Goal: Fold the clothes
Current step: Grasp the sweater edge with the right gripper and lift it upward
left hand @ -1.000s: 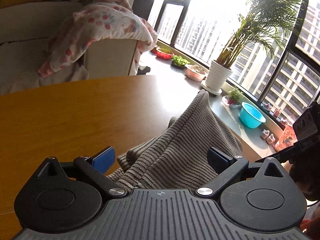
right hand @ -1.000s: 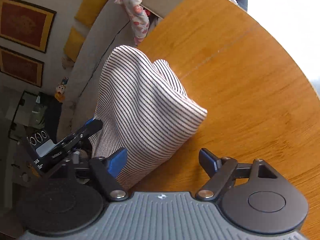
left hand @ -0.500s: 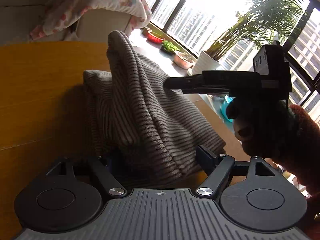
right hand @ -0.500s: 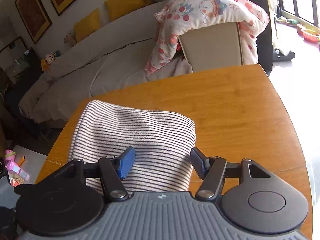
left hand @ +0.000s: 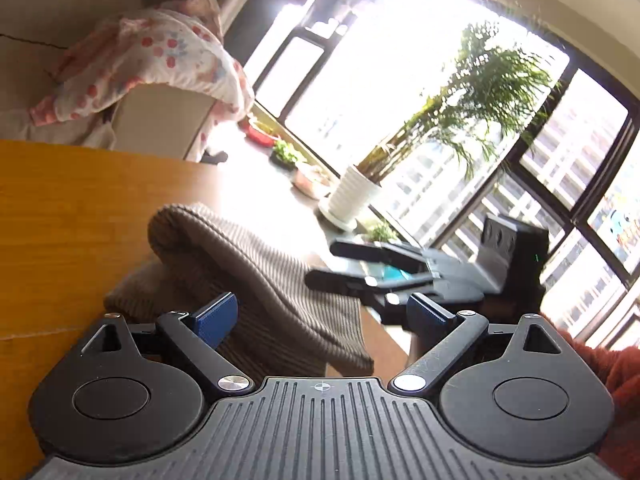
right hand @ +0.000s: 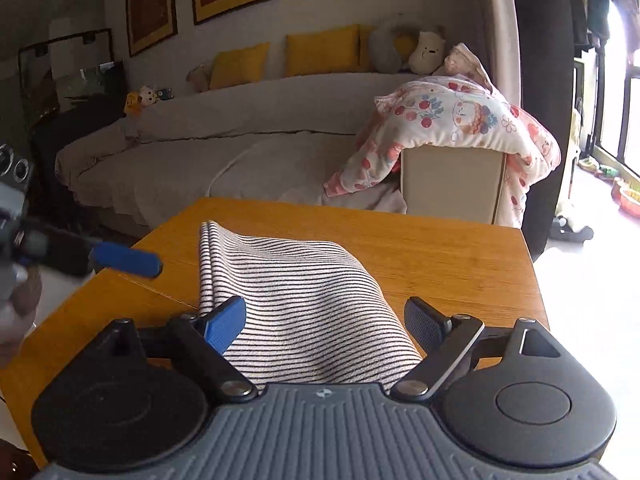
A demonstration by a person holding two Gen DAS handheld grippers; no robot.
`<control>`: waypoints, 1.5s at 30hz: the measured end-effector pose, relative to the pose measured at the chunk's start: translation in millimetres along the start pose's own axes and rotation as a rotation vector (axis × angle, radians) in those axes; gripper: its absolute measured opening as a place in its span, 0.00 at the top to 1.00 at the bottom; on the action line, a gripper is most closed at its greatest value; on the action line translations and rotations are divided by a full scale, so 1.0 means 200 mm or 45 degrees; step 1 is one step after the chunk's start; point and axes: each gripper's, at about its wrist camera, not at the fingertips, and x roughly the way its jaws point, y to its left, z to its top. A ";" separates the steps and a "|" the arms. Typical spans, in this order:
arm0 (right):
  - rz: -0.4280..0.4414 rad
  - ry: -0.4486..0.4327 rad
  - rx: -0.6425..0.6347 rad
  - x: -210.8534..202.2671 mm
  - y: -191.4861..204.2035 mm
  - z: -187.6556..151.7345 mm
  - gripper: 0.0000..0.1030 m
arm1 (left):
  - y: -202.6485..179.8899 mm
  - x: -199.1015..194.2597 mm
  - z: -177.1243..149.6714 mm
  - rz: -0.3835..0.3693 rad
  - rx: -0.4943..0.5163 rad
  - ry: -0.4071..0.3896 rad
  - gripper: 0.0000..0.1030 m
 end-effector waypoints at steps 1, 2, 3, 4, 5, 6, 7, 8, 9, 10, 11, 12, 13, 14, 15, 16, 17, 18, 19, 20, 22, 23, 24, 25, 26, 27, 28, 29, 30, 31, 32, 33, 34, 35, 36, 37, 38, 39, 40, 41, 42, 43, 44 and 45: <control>0.018 -0.043 -0.040 -0.02 0.05 -0.01 0.15 | 0.03 0.00 0.05 -0.012 -0.041 -0.051 0.08; 0.053 -0.068 -0.065 -0.02 0.10 -0.03 0.11 | 0.07 0.03 0.09 -0.002 -0.069 -0.078 0.07; 0.095 -0.074 -0.075 -0.02 0.14 -0.04 0.08 | 0.12 0.05 0.12 0.012 -0.096 -0.102 0.07; 0.132 -0.067 -0.080 -0.01 0.18 -0.05 0.01 | 0.17 0.10 0.14 0.058 -0.141 -0.097 0.07; 0.155 -0.039 -0.077 0.01 0.20 -0.07 0.00 | 0.24 0.16 0.15 0.117 -0.206 -0.064 0.07; 0.169 0.000 -0.071 0.04 0.24 -0.09 0.00 | 0.31 0.22 0.15 0.178 -0.272 -0.027 0.07; 0.176 0.045 -0.053 0.07 0.26 -0.13 0.00 | 0.39 0.28 0.15 0.232 -0.331 0.020 0.08; 0.170 0.074 -0.034 0.10 0.27 -0.16 0.00 | 0.47 0.34 0.13 0.292 -0.385 0.075 0.09; 0.155 0.084 -0.022 0.12 0.29 -0.20 0.00 | 0.52 0.37 0.11 0.326 -0.413 0.106 0.10; 0.139 0.081 -0.029 0.13 0.30 -0.23 0.00 | 0.56 0.37 0.07 0.317 -0.406 0.079 0.12; 0.121 0.068 -0.053 0.13 0.32 -0.24 0.00 | 0.57 0.36 0.04 0.304 -0.401 0.063 0.13; 0.108 0.065 -0.056 0.13 0.33 -0.25 0.00 | 0.56 0.34 0.04 0.301 -0.408 0.055 0.13; 0.100 0.072 -0.040 0.14 0.32 -0.25 0.00 | 0.55 0.31 0.04 0.300 -0.416 0.048 0.13; 0.090 0.083 -0.028 0.15 0.32 -0.25 0.00 | 0.55 0.29 0.04 0.299 -0.425 0.041 0.13; 0.078 0.096 -0.020 0.16 0.33 -0.24 0.00 | 0.52 0.27 0.05 0.303 -0.393 0.017 0.13; 0.067 0.110 -0.012 0.17 0.33 -0.24 0.00 | 0.48 0.24 0.06 0.307 -0.351 -0.008 0.13; 0.056 0.119 -0.023 0.17 0.34 -0.23 0.00 | 0.44 0.20 0.07 0.300 -0.303 -0.038 0.13; 0.045 0.122 -0.053 0.17 0.36 -0.24 0.00 | 0.40 0.17 0.08 0.281 -0.264 -0.062 0.13; 0.035 0.125 -0.083 0.18 0.37 -0.24 0.00 | 0.36 0.14 0.09 0.261 -0.226 -0.086 0.13; 0.025 0.117 -0.114 0.17 0.38 -0.24 0.00 | 0.32 0.11 0.09 0.242 -0.179 -0.092 0.13; 0.017 0.054 -0.166 0.12 0.40 -0.25 0.00 | 0.25 0.07 0.08 0.216 -0.073 -0.082 0.11; 0.018 0.005 -0.184 0.08 0.40 -0.24 0.00 | 0.21 0.06 0.08 0.212 -0.015 -0.066 0.10; 0.005 -0.056 -0.201 0.02 0.41 -0.24 0.00 | 0.20 0.06 0.07 0.222 0.017 -0.052 0.09; -0.023 -0.120 -0.215 -0.03 0.41 -0.23 0.00 | 0.20 0.06 0.05 0.234 0.045 -0.038 0.09; -0.051 -0.167 -0.221 -0.07 0.40 -0.22 0.00 | 0.19 0.06 0.04 0.245 0.073 -0.025 0.08; -0.071 -0.185 -0.217 -0.09 0.40 -0.22 0.00 | 0.21 0.08 0.03 0.285 0.061 -0.015 0.08; -0.086 -0.182 -0.206 -0.09 0.39 -0.22 0.00 | 0.23 0.08 0.03 0.318 0.028 -0.020 0.08; -0.101 -0.180 -0.196 -0.09 0.38 -0.22 0.01 | 0.26 0.07 0.03 0.349 -0.008 -0.027 0.08; -0.105 -0.140 -0.176 -0.07 0.36 -0.22 0.03 | 0.29 0.07 0.03 0.381 -0.043 -0.033 0.06; -0.100 -0.064 -0.147 -0.03 0.34 -0.24 0.09 | 0.32 0.06 0.03 0.412 -0.079 -0.040 0.06; -0.097 0.001 -0.115 0.01 0.32 -0.26 0.13 | 0.35 0.05 0.03 0.444 -0.115 -0.046 0.06; -0.095 0.056 -0.081 0.04 0.30 -0.30 0.14 | 0.37 0.04 0.02 0.475 -0.150 -0.053 0.08; -0.098 0.072 -0.079 0.05 0.30 -0.31 0.14 | 0.40 0.04 0.02 0.507 -0.186 -0.059 0.08; -0.105 0.051 -0.108 0.04 0.31 -0.31 0.14 | 0.43 0.03 0.02 0.538 -0.222 -0.066 0.10; -0.112 0.030 -0.136 0.03 0.33 -0.31 0.14 | 0.46 0.02 0.02 0.569 -0.257 -0.072 0.09; -0.118 0.009 -0.165 0.02 0.34 -0.31 0.15 | 0.49 0.02 0.02 0.601 -0.293 -0.079 0.09; -0.125 -0.012 -0.194 0.01 0.35 -0.31 0.16 | 0.52 0.01 0.02 0.632 -0.329 -0.085 0.09; -0.132 -0.033 -0.223 0.00 0.37 -0.31 0.17 | 0.54 0.00 0.02 0.663 -0.365 -0.092 0.09; -0.138 -0.054 -0.252 -0.02 0.38 -0.31 0.19 | 0.53 -0.03 0.01 0.635 -0.367 -0.104 0.09; -0.153 -0.063 -0.282 -0.01 0.39 -0.30 0.22 | 0.51 -0.06 0.00 0.599 -0.366 -0.118 0.09; -0.176 -0.052 -0.310 0.02 0.40 -0.30 0.26 | 0.48 -0.08 -0.01 0.566 -0.359 -0.127 0.09; -0.195 -0.034 -0.331 0.05 0.41 -0.30 0.39 | 0.45 -0.09 -0.02 0.534 -0.351 -0.136 0.09; -0.216 -0.030 -0.355 0.06 0.42 -0.30 0.45 | 0.42 -0.11 -0.02 0.501 -0.343 -0.145 0.09; -0.243 -0.040 -0.386 0.07 0.44 -0.31 0.47 | 0.39 -0.11 -0.02 0.478 -0.330 -0.146 0.10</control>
